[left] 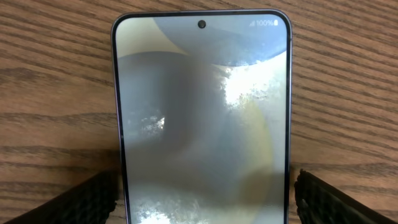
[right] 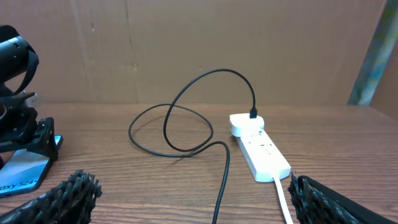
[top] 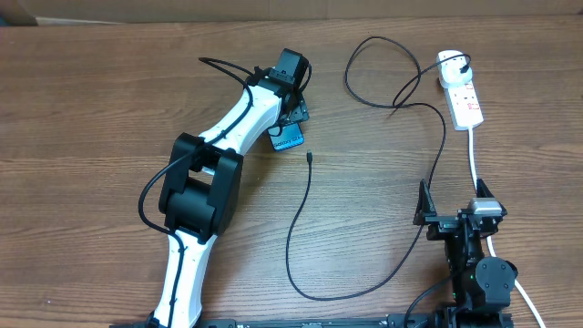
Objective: Plug charger to phone and switch on socket
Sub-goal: 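Lower the left gripper onto the phone and close on its sides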
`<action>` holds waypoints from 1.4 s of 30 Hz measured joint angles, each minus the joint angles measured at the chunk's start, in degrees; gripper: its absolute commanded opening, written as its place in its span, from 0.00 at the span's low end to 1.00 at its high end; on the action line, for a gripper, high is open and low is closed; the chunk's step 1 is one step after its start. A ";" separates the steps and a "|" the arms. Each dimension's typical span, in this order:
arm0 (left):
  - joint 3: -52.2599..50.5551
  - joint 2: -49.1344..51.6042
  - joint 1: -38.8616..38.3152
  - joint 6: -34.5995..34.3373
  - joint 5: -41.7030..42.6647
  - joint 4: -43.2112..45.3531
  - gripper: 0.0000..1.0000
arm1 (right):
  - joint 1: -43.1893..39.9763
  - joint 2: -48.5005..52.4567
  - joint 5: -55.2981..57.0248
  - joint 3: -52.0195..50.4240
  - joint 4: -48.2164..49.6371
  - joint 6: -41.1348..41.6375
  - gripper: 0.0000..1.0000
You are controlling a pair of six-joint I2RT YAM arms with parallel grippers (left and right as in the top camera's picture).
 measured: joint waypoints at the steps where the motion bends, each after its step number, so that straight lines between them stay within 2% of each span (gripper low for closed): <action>1: 0.00 0.00 0.00 -0.02 0.00 0.00 0.95 | 0.00 0.02 0.02 0.00 0.00 0.00 1.00; 2: 0.00 0.00 0.00 -0.02 0.00 0.02 1.00 | 0.00 0.00 0.04 0.00 0.00 0.02 1.00; 3: 0.00 0.00 0.00 -0.07 0.00 0.09 1.00 | 0.00 0.00 0.02 0.00 0.00 0.02 1.00; 4: 0.00 0.00 0.00 -0.09 -0.02 0.17 0.85 | 0.00 0.00 0.02 0.00 -0.04 0.02 1.00; 5: 0.00 0.00 0.00 -0.02 0.00 0.22 0.77 | 0.00 0.00 0.02 0.00 0.00 0.00 1.00; 6: 0.00 0.00 0.00 0.00 0.00 0.20 0.74 | 0.00 0.00 0.02 0.00 -0.04 0.02 1.00; 7: 0.00 0.02 0.00 0.00 -0.04 0.15 0.75 | 0.00 0.00 0.02 0.00 -0.04 0.02 1.00; 8: 0.00 0.07 0.00 0.00 -0.07 0.17 0.84 | 0.00 0.00 0.04 0.00 -0.02 0.00 1.00; 9: 0.00 0.07 0.00 0.00 -0.07 0.17 0.85 | 0.00 0.00 0.02 0.00 -0.02 0.00 1.00; 14: 0.00 0.09 0.00 -0.02 -0.04 0.24 0.85 | 0.00 0.00 0.04 0.00 -0.02 0.00 1.00; 17: 0.00 0.09 0.00 -0.02 -0.07 0.22 0.81 | 0.00 0.00 0.02 0.00 0.00 0.02 1.00; 27: 0.00 0.09 -0.04 0.00 -0.22 0.22 0.87 | 0.00 0.00 0.02 0.00 -0.02 0.02 1.00; 42: 0.00 0.09 -0.04 3.06 -0.31 -1.18 0.83 | 0.00 0.00 0.04 0.00 -0.04 0.00 1.00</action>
